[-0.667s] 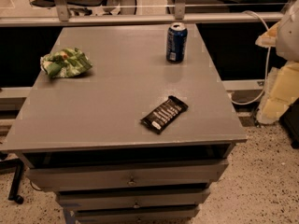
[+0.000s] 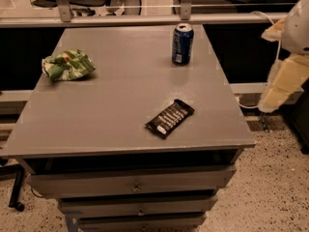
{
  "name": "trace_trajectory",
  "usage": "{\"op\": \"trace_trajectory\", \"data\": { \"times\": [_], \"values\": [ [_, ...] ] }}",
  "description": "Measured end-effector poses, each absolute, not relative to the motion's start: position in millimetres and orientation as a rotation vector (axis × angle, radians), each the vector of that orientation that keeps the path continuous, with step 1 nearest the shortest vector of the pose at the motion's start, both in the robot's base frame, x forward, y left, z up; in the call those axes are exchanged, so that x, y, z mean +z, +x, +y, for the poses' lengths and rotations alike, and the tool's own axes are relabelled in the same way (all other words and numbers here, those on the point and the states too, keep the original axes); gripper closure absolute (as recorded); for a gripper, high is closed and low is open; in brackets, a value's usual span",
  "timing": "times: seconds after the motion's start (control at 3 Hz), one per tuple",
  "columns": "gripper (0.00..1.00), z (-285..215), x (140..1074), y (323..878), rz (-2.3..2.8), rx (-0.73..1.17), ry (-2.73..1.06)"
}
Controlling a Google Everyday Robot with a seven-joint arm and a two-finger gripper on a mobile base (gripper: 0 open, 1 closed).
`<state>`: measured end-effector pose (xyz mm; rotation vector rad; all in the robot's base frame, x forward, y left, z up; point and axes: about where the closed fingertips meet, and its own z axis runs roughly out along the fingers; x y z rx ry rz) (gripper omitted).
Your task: Knock pepsi can over
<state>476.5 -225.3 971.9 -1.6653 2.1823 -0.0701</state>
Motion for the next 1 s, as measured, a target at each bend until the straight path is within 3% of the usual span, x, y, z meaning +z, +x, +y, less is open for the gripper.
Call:
{"op": "trace_trajectory", "data": {
  "times": [1.0],
  "values": [
    [0.0,-196.3,922.0,628.3,1.936,0.181,-1.451]
  ]
}}
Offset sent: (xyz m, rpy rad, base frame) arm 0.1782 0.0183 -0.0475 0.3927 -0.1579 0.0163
